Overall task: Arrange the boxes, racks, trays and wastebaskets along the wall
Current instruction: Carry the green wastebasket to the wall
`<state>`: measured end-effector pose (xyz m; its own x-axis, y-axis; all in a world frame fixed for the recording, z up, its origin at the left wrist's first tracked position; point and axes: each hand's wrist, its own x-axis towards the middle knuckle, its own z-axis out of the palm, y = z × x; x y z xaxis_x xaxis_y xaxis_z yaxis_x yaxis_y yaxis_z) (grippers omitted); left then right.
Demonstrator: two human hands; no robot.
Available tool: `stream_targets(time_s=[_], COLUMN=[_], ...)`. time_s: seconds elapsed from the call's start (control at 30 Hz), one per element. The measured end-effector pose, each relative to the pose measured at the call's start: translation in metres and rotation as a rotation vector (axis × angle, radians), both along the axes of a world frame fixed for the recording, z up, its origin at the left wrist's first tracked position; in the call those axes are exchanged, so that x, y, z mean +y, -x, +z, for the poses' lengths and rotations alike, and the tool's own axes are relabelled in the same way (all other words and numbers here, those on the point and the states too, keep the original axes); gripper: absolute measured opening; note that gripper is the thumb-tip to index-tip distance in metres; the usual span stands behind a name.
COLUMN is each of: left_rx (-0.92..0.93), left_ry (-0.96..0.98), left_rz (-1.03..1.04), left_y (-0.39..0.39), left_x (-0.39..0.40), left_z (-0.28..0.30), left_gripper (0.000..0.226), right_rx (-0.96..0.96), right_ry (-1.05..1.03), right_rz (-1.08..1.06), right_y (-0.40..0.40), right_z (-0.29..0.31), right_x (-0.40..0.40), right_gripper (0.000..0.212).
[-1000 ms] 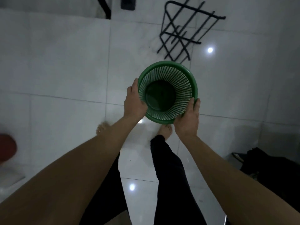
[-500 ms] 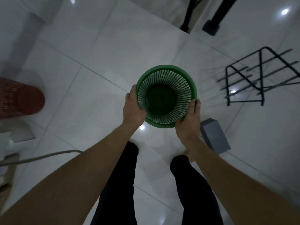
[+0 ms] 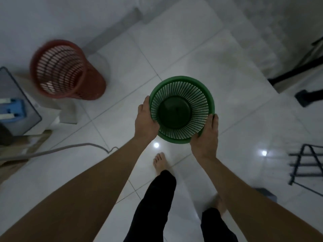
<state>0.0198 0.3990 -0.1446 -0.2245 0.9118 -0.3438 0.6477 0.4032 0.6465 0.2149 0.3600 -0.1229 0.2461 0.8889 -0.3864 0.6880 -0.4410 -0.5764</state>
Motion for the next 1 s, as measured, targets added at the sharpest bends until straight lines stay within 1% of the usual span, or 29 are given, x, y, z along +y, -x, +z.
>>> stream_targets(time_s=[0.13,0.33,0.53,0.67,0.77,0.9,1.0], left_rx=[0.026,0.011,-0.029,-0.014,0.008,0.029,0.046], left_ry=[-0.004,-0.018,-0.016,-0.007,0.025,0.092,0.142], left_rz=[0.082,0.243,0.331,0.408,0.469,0.534,0.526], left_y=[0.062,0.124,0.172,0.201,0.223,0.252,0.271], left_x=[0.019,0.058,0.118,0.174,0.216,0.265,0.294], left_z=[0.0,-0.002,-0.029,-0.053,-0.088,-0.133,-0.161], left_gripper=[0.082,0.081,0.082,0.081,0.091,0.095,0.094], right_rx=[0.005,0.004,0.033,0.048,0.03,0.025,0.055], right_ry=[-0.029,-0.073,-0.086,-0.094,-0.059,-0.029,0.01], right_rz=[0.113,0.256,0.384,0.473,0.536,0.641,0.7], right_y=[0.059,0.123,0.169,0.207,0.236,0.272,0.294], right_z=[-0.004,-0.01,-0.036,-0.07,-0.105,-0.15,-0.182], right_x=[0.039,0.111,0.197,0.267,0.321,0.387,0.425], right_gripper=[0.084,0.084,0.082,0.082,0.083,0.087,0.095])
